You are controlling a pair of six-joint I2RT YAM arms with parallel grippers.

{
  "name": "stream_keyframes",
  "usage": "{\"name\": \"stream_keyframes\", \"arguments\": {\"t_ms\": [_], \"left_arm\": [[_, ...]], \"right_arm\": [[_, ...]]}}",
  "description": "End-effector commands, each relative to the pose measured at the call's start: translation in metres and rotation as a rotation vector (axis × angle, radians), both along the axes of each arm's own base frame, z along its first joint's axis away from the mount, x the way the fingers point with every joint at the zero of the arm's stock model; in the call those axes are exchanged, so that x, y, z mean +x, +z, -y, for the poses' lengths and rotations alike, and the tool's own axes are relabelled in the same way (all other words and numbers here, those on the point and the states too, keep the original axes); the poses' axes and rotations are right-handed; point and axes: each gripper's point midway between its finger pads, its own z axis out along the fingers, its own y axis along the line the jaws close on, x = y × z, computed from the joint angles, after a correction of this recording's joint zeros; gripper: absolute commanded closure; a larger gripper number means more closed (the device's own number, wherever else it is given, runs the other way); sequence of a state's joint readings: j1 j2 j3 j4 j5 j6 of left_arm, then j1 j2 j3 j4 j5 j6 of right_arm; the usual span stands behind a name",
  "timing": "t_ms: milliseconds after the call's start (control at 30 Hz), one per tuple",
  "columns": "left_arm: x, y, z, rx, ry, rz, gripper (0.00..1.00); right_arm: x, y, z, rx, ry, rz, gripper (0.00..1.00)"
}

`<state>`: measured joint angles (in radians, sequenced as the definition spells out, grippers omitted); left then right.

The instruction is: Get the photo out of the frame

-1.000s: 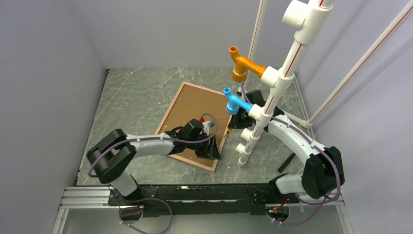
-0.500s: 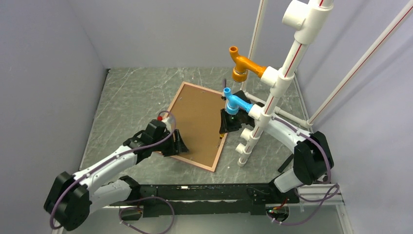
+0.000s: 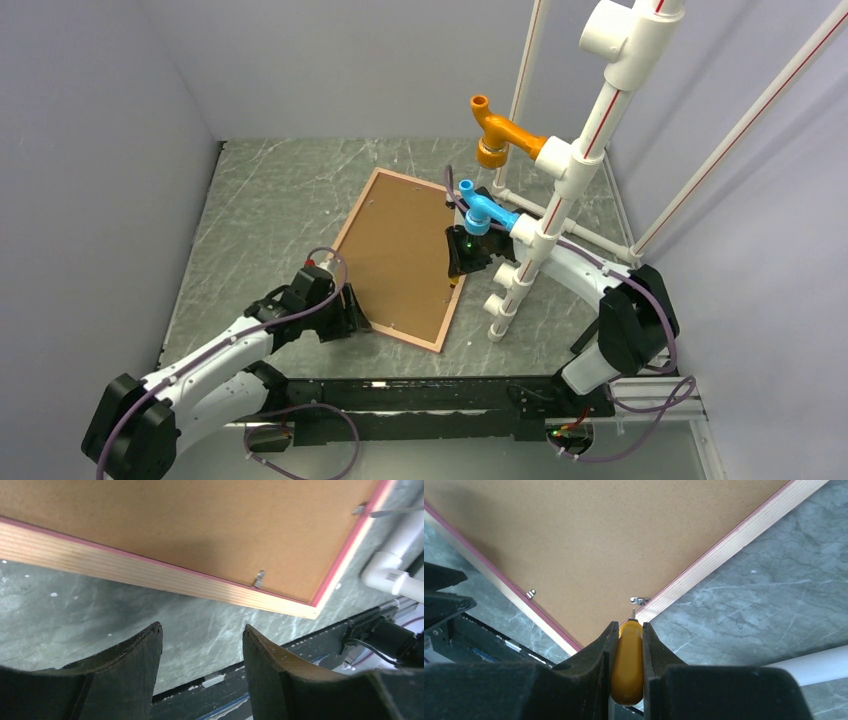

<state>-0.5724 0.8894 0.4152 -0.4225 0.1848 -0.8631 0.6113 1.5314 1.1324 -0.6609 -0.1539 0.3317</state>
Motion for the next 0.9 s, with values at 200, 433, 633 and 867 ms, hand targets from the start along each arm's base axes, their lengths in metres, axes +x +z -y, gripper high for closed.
{"name": "stream_keyframes", "arguments": {"t_ms": [200,433,633,867], "left_arm": [[0.010,-0.027,-0.015,0.123,0.071,-0.047,0.37],[0.011,-0.024,-0.007,0.077,0.054,-0.034,0.37],[0.015,0.007,0.008,-0.052,0.013,0.081,0.36],[0.026,0.024,0.017,-0.099,0.005,0.139,0.36]], "right_arm": [[0.001,-0.013,0.005,-0.109,-0.002,0.038,1.00],[0.000,-0.022,0.005,-0.116,0.005,0.058,1.00],[-0.009,-0.021,-0.003,-0.075,0.041,0.041,1.00],[-0.021,-0.013,-0.006,-0.040,0.066,0.038,1.00]]}}
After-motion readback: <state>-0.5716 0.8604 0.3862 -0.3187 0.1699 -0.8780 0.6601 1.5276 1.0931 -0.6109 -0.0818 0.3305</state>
